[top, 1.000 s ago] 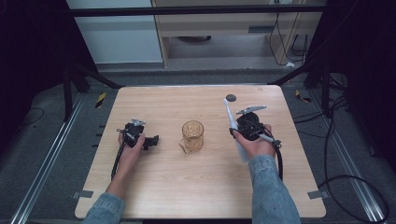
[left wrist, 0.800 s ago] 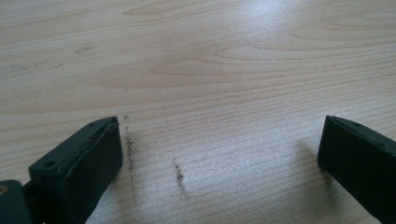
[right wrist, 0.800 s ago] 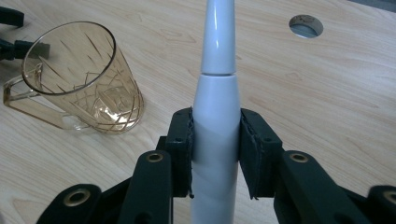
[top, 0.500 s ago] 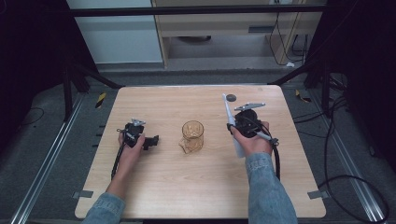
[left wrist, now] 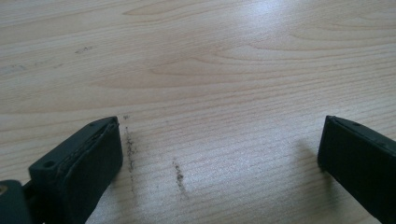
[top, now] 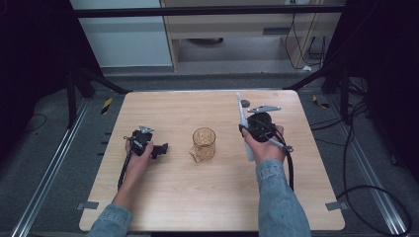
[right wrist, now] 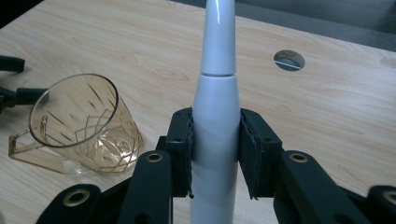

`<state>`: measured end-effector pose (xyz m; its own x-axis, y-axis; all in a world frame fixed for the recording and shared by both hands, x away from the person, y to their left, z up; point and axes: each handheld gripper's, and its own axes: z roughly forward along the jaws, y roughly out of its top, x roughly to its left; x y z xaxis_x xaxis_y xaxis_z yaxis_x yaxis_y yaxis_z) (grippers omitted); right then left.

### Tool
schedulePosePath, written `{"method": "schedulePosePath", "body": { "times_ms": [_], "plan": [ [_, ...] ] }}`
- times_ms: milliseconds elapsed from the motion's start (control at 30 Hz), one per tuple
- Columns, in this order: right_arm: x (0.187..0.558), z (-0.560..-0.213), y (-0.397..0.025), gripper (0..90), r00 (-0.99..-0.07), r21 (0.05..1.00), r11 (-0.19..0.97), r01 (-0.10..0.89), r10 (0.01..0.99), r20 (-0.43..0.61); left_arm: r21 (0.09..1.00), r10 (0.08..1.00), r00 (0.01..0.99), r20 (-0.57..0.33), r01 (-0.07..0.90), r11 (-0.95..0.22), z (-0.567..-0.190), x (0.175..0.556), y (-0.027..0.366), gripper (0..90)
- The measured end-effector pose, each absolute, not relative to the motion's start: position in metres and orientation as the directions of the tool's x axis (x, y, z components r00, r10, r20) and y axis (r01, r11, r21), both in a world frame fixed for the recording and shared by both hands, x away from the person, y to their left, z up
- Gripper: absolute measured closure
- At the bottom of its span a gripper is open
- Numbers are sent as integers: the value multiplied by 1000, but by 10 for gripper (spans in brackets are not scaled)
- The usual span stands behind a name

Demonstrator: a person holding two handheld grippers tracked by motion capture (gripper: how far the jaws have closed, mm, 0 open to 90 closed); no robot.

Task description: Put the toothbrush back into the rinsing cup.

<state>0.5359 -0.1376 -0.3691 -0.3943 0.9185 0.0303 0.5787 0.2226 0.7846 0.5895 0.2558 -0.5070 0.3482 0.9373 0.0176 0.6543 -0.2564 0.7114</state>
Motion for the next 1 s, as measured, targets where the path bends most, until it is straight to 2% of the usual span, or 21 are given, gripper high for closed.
{"method": "schedulePosePath", "body": {
  "times_ms": [500, 1000],
  "plan": [
    [541, -353, -126, 670, -410, 834, 218, 508, 912, 12, 712, 937, 348, 18, 654, -256, -507, 590, 256, 0],
    [547, -331, -115, 670, -376, 879, 185, 439, 927, -7, 714, 938, 346, 17, 653, -254, -507, 590, 256, 0]
  ]
}}
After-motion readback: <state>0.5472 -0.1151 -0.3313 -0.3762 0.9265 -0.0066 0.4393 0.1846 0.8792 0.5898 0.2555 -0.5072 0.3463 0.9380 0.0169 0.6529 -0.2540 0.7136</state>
